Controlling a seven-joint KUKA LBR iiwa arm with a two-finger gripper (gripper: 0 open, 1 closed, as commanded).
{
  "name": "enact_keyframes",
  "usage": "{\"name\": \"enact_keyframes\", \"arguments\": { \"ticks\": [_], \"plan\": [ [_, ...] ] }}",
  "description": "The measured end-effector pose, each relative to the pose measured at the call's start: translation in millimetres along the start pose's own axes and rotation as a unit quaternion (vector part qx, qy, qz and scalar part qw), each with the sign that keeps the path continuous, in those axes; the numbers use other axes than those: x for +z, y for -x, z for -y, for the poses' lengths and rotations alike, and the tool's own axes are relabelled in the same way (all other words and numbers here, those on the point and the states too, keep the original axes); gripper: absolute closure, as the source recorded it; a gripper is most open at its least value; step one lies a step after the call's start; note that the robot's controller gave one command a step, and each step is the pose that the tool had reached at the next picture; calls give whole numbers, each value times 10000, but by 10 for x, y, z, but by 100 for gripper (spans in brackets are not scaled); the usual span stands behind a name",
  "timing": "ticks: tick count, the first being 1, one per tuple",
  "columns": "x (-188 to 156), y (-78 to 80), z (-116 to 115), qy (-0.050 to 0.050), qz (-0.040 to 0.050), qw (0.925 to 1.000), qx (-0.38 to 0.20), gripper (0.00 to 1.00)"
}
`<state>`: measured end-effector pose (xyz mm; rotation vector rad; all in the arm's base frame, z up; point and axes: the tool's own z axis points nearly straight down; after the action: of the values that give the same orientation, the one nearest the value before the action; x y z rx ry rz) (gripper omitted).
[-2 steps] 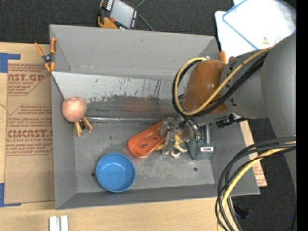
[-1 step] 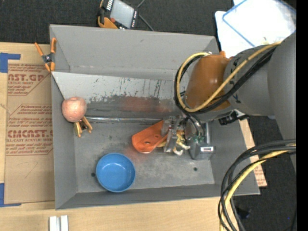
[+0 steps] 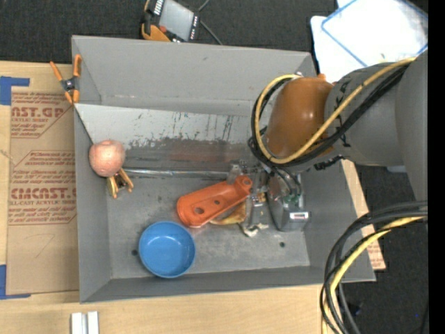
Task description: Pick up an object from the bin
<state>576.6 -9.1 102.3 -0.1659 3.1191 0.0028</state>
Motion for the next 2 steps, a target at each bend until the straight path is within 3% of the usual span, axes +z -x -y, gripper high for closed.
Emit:
{"name": "enact_keyframes", "arguments": {
  "ticks": [1, 2],
  "plan": [
    [330, -28, -86, 17, -23, 9963, -863, 0],
    [318, -59, 59, 32, -3, 9995, -314, 100]
  ]
}}
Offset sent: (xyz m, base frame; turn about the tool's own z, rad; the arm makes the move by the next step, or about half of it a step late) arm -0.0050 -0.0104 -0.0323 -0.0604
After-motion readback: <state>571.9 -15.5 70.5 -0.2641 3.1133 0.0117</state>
